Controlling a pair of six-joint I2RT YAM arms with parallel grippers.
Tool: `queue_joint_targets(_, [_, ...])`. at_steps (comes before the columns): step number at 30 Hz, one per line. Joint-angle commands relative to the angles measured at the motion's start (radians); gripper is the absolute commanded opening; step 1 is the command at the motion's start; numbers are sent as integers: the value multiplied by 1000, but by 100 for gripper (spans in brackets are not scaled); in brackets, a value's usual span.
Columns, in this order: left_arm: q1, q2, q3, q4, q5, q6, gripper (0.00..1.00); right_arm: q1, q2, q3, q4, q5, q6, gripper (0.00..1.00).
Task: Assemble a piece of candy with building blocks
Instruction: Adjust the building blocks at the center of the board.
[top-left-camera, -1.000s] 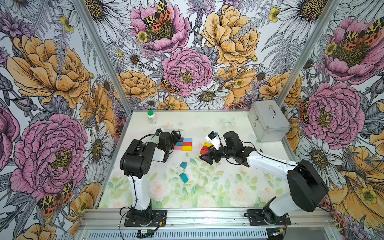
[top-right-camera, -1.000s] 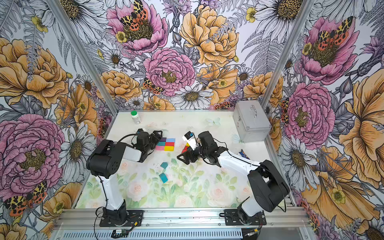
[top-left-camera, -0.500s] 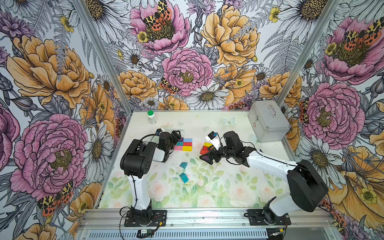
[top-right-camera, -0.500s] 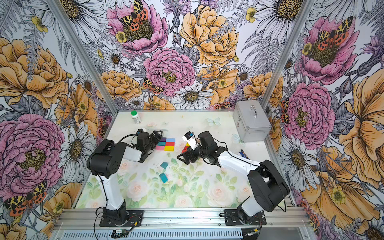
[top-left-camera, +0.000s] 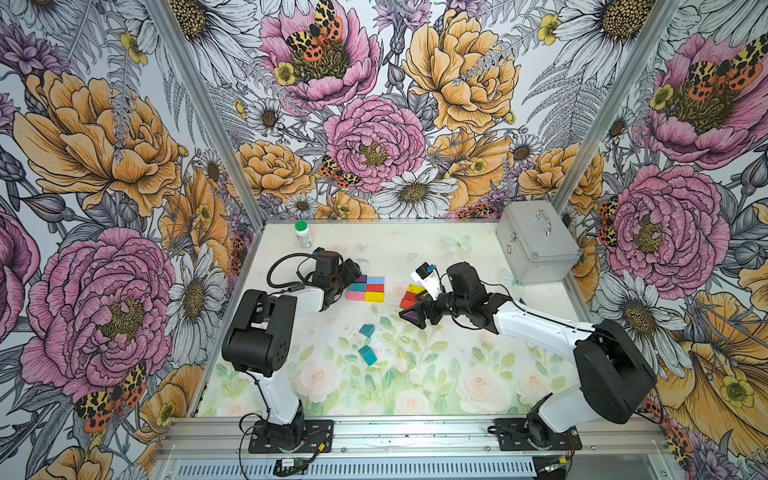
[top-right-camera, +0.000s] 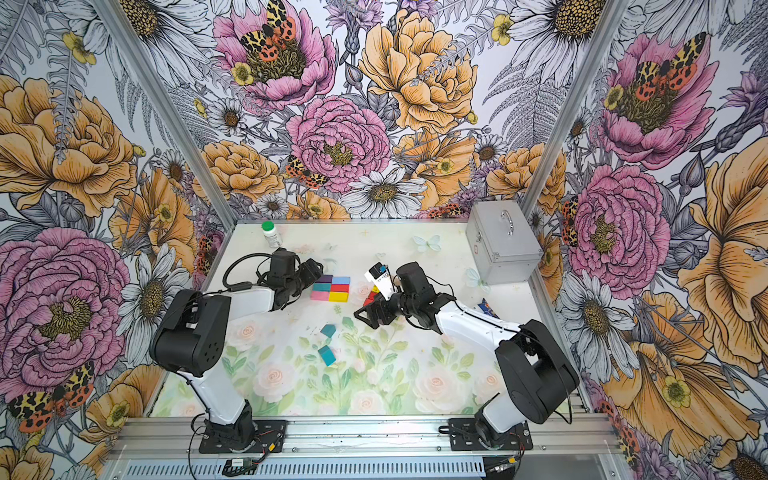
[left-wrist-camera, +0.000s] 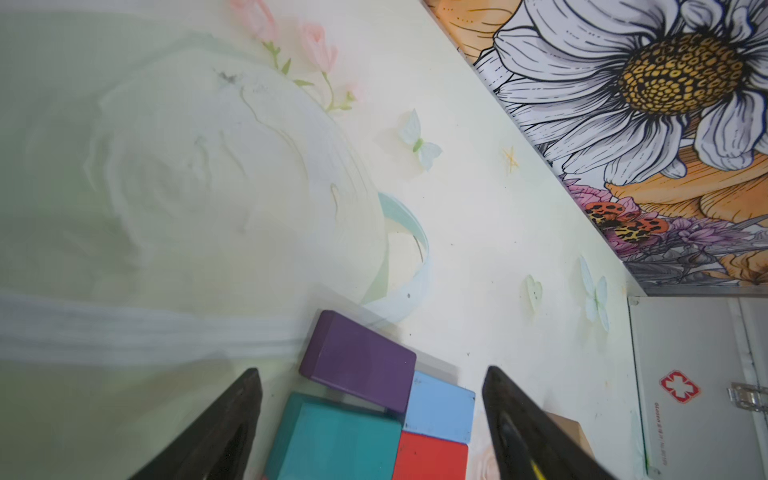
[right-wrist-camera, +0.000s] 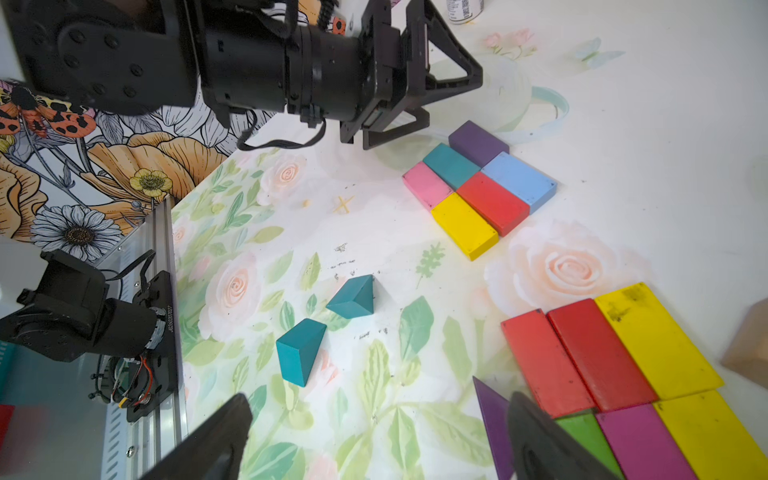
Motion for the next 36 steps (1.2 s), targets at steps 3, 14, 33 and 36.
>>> queue_joint_targets(3, [-27,-137,99,-407,-25,191,83,-8,-15,26,-10,40,19,96])
queue_joint_targets(14, [-176,-209,-20,-492,-2,187,82,-3,-53,-1,-29,111,95,96])
queue_joint_targets(33, [-288,-80,71,-576,-199,290,77,7,-85,-25,-32,145,115,96])
queue_joint_targets(36, [-288,-157,64,-626,-122,317,76,15,-108,-39,-34,127,104,96])
